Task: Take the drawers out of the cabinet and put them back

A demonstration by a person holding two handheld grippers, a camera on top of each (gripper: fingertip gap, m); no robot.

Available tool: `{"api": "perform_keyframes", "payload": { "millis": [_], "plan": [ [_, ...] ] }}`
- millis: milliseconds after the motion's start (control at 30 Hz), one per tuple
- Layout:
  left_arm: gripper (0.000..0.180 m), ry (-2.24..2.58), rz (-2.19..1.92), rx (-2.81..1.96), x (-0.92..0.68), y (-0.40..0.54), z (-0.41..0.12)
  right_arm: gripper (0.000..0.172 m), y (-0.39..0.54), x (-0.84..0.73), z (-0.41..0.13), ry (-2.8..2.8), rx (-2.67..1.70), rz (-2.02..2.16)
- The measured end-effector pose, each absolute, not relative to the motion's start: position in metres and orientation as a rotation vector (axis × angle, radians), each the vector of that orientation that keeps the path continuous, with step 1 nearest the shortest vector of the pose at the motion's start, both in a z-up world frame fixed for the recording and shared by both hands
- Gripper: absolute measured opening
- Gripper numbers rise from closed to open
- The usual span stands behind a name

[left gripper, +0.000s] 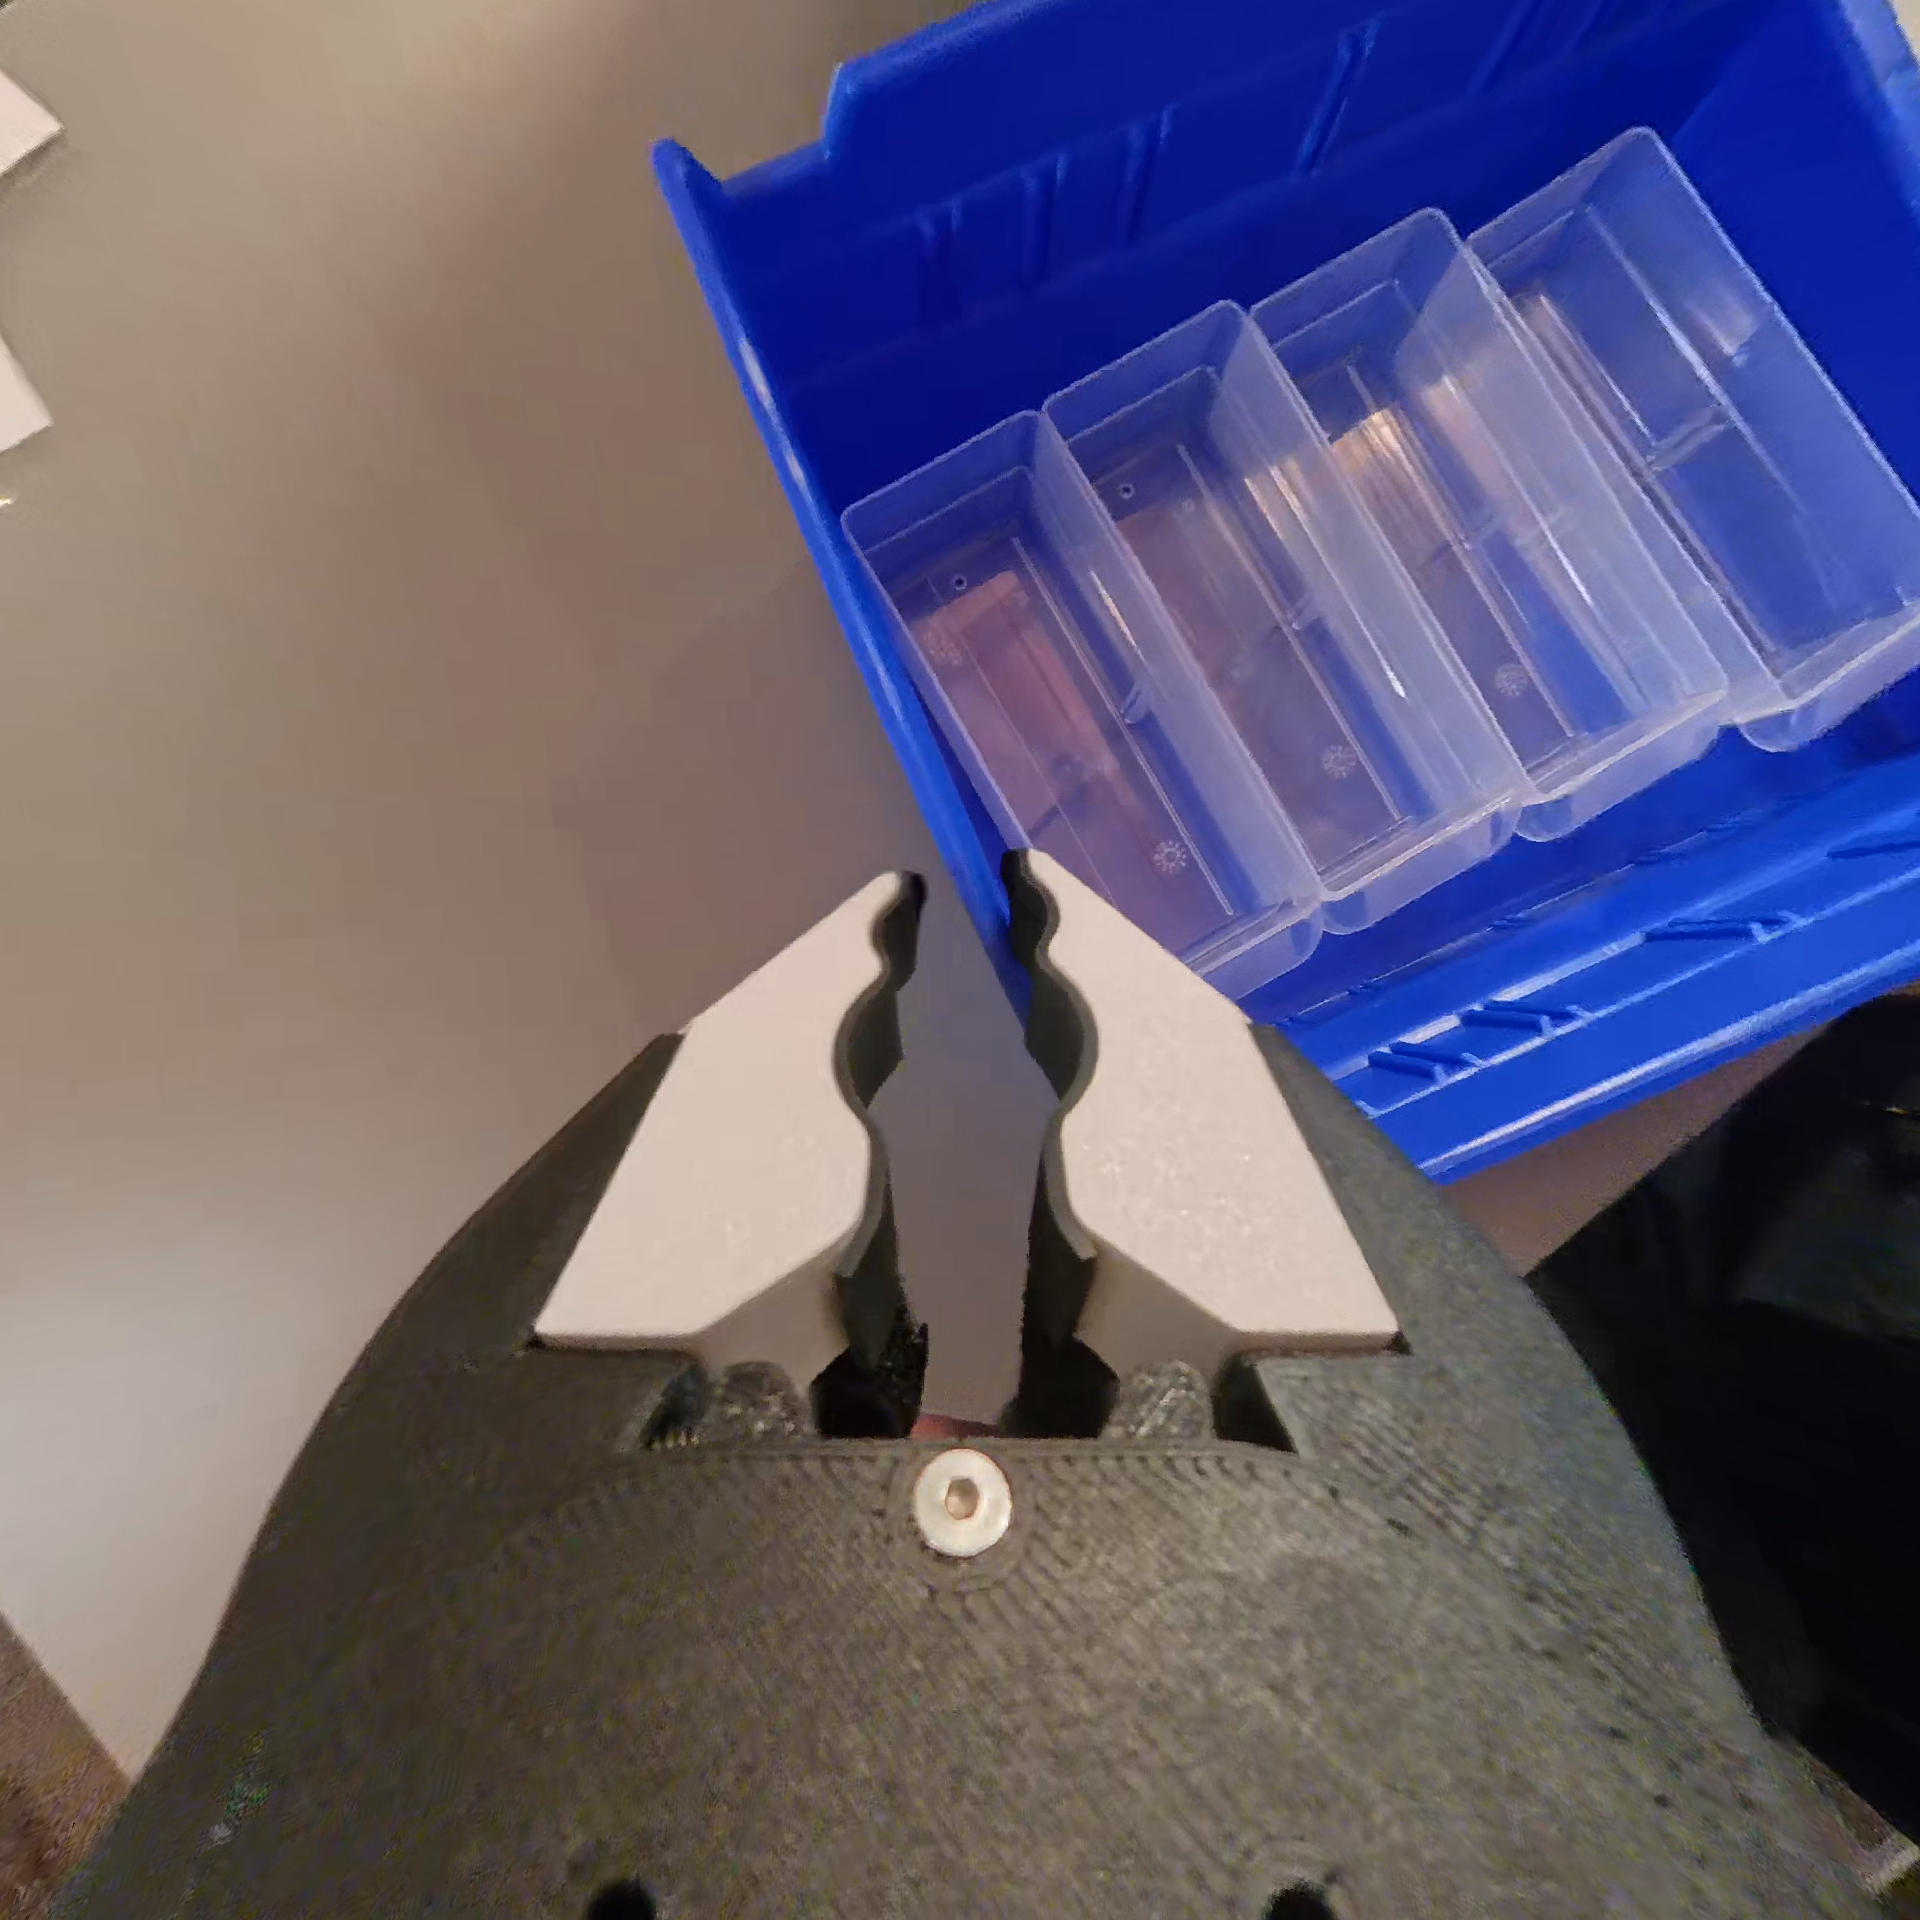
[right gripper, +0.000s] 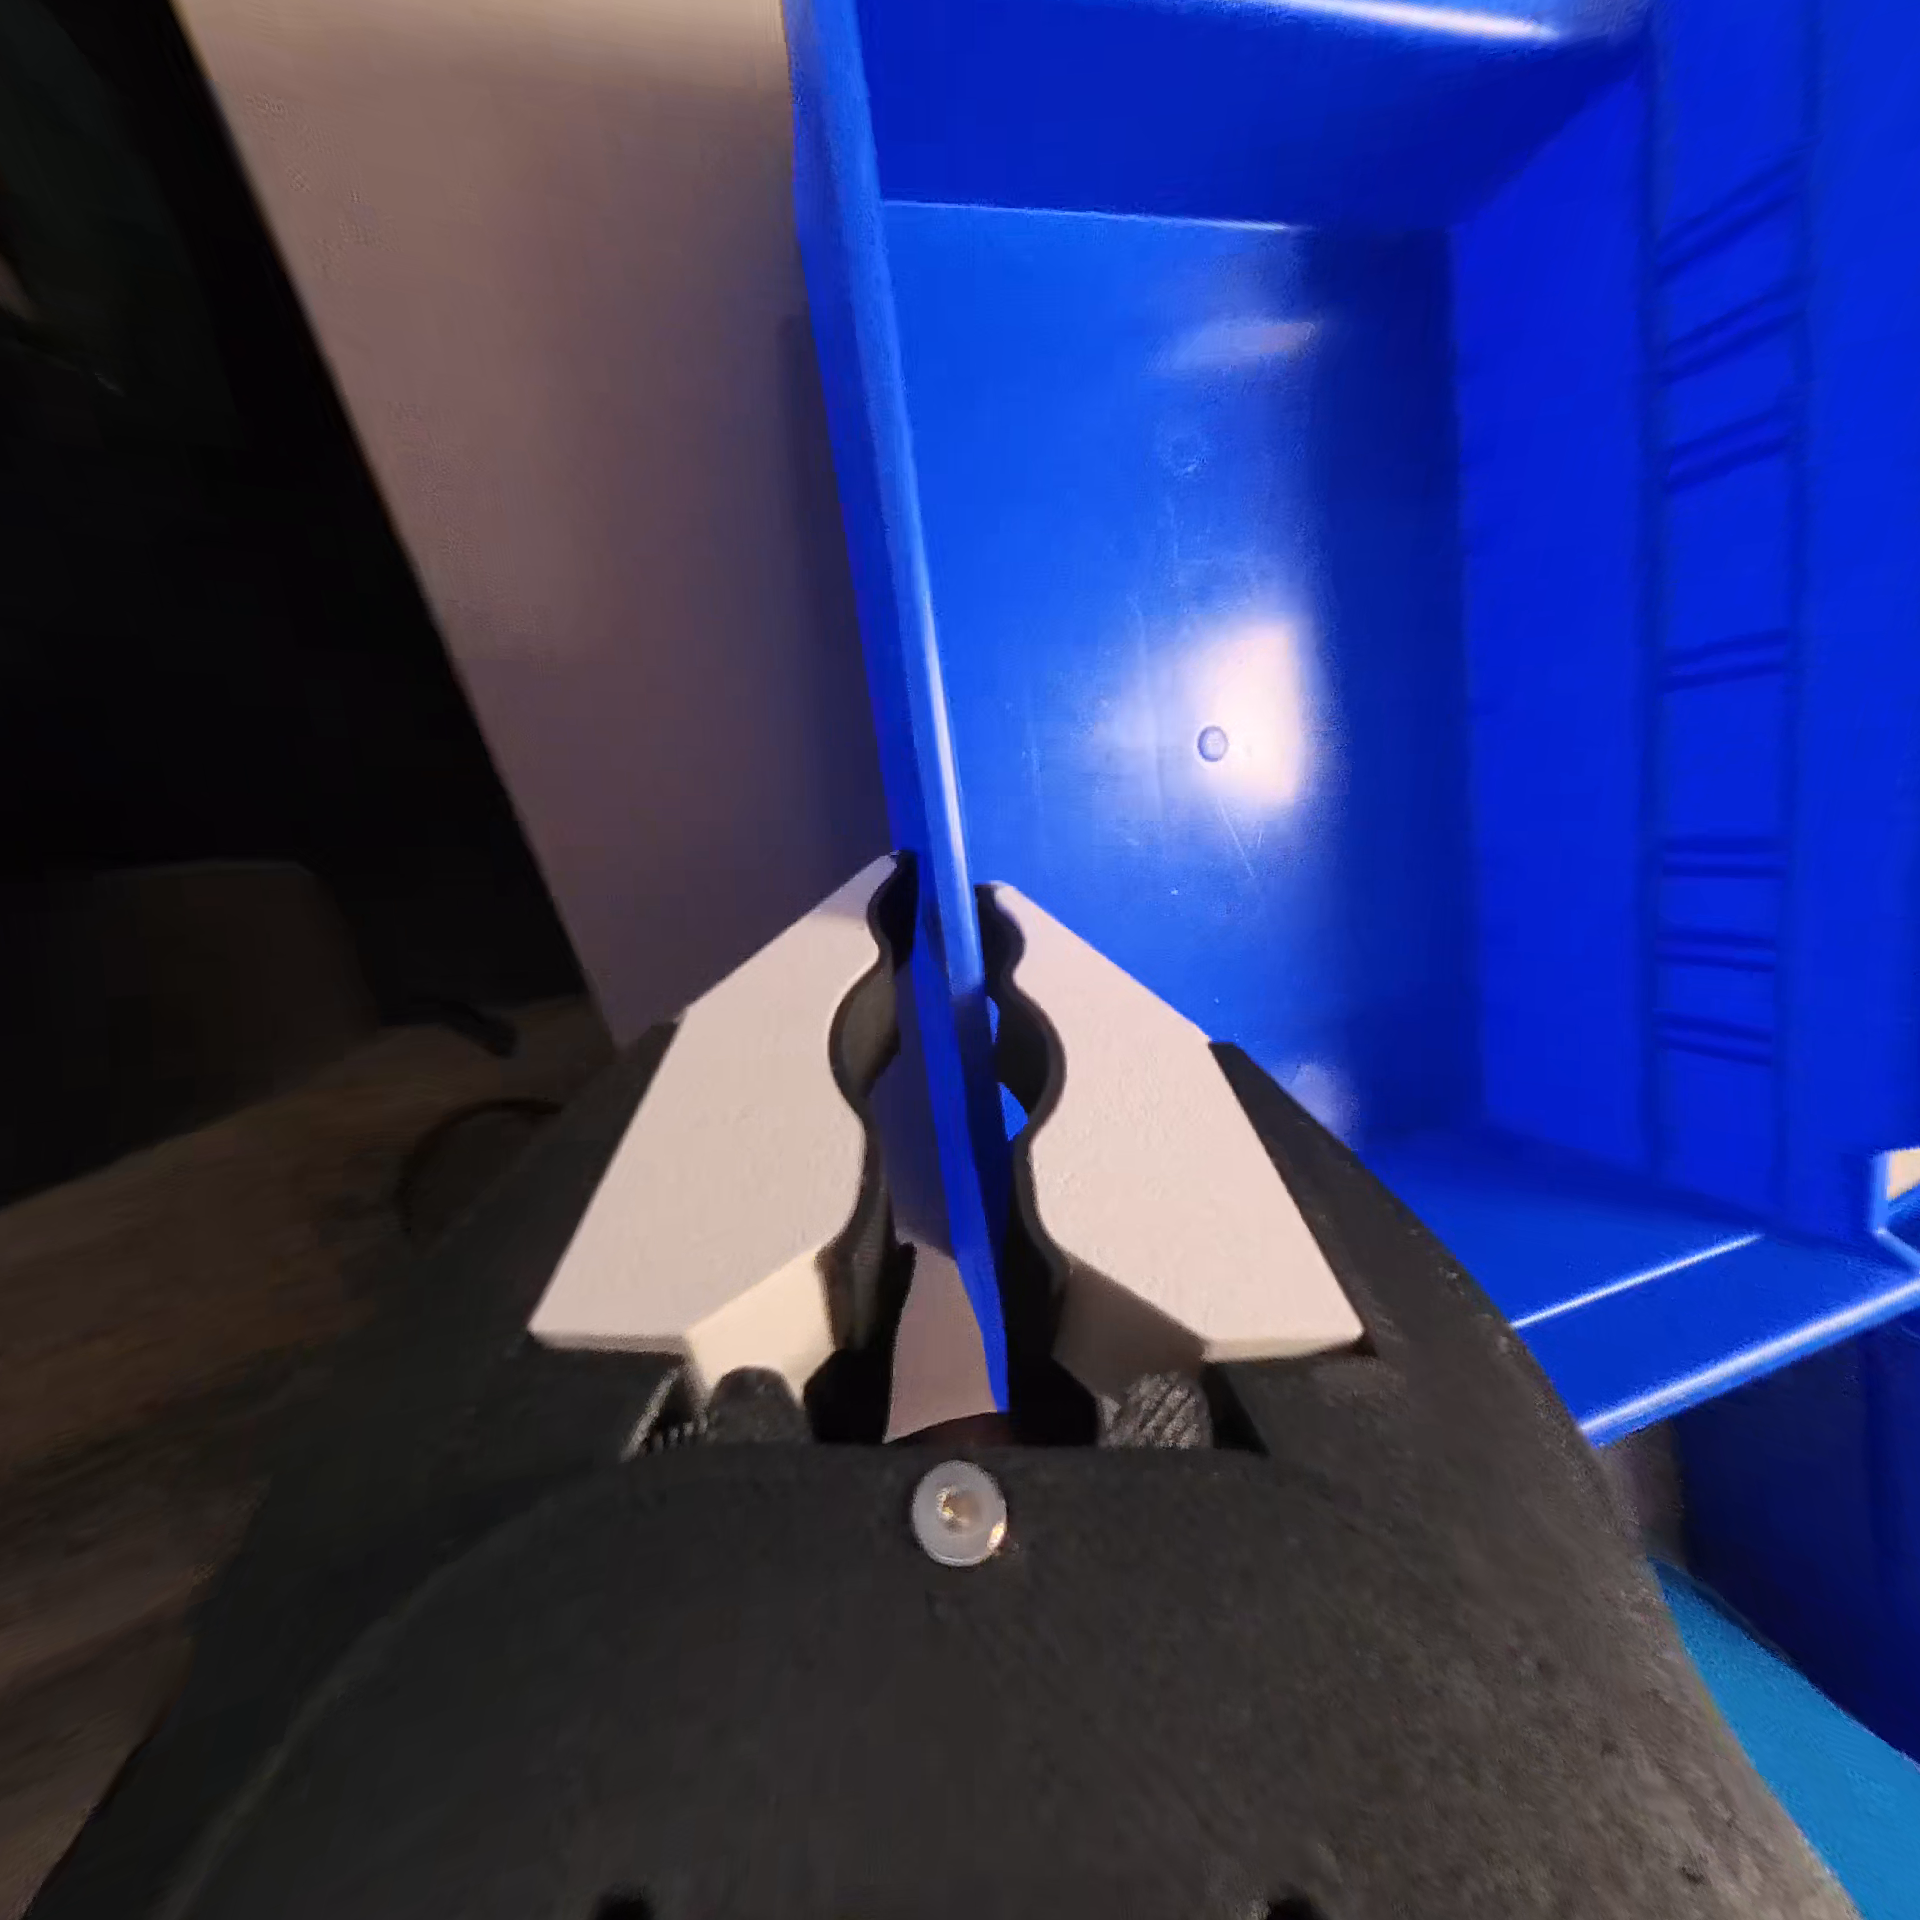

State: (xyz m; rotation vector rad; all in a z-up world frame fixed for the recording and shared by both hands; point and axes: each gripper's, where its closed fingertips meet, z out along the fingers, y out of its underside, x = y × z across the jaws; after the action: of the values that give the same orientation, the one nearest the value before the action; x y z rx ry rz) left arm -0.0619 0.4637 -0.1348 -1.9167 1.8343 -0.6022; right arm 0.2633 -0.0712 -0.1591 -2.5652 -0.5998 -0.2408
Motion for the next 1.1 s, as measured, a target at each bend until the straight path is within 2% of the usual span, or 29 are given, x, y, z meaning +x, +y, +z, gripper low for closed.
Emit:
{"api": "perform_keyframes", "payload": {
  "millis": [133, 167, 267, 333, 600, 933, 967, 1100],
  "plan": [
    [0.043, 1.659, -0.509, -1.923, -0.063, 0.486, -0.125, 0.021, -0.066, 0.284, -0.154, -0.55, -2.541, -0.373],
    [0.05, 1.594, -0.51, -1.906, -0.064, 0.486, -0.117, 0.029, -0.064, 0.288, -0.147, -0.499, -2.513, -0.413],
    [0.063, 1.399, -0.555, -1.821, -0.074, 0.469, -0.091, 0.039, -0.067, 0.293, -0.118, -0.282, -2.377, -0.471],
    [0.064, 1.296, -0.593, -1.788, -0.085, 0.45, -0.081, 0.054, -0.082, 0.301, -0.106, -0.064, -2.313, -0.535],
    [0.071, 1.087, -0.637, -1.877, -0.114, 0.404, -0.101, 0.055, -0.156, 0.303, -0.112, 0.468, -2.116, -0.705],
    [0.069, 1.117, -0.478, -2.018, -0.117, 0.468, -0.14, 0.061, -0.158, 0.381, -0.125, 0.596, -2.111, -0.814],
    [0.08, 1.12, -0.476, -2.025, -0.118, 0.479, -0.144, 0.061, -0.158, 0.392, -0.125, 0.611, -2.101, -0.824],
    [0.076, 1.057, -0.451, -2.029, -0.114, 0.513, -0.14, 0.061, -0.157, 0.428, -0.122, 0.725, -2.039, -0.857]
  ]
}}
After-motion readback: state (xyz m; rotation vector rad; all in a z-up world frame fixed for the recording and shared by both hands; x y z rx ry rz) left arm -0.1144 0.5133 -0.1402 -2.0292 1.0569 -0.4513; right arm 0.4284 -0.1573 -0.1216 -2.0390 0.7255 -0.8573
